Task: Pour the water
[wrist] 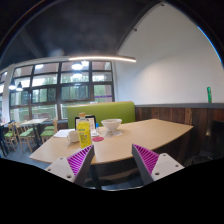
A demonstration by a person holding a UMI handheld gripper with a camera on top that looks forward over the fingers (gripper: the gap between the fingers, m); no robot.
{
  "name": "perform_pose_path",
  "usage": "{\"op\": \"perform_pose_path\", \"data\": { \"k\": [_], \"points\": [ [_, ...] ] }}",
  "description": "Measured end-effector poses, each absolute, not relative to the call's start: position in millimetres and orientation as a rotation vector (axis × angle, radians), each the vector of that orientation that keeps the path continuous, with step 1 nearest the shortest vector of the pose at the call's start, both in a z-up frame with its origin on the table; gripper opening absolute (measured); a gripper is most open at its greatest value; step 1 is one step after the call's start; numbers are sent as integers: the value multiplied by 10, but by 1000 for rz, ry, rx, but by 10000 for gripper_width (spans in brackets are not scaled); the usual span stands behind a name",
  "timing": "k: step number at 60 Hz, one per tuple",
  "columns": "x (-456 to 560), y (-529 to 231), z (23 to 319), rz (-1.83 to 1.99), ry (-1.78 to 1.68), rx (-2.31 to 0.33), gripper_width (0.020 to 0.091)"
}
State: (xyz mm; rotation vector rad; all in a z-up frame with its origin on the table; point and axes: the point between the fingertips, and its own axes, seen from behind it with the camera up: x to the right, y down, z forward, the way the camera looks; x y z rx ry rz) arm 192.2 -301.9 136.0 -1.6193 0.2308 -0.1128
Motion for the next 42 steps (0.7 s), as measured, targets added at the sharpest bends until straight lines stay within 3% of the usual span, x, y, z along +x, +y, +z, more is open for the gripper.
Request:
{"op": "perform_pose_path", "data": {
  "k": [20, 26, 42],
  "points": [
    [1768, -2687, 1207, -155, 178, -1623, 822],
    [1589, -2386, 1227, -148, 112, -1598, 816],
    [1048, -1163, 953, -111, 48, -1631, 801]
  ]
}}
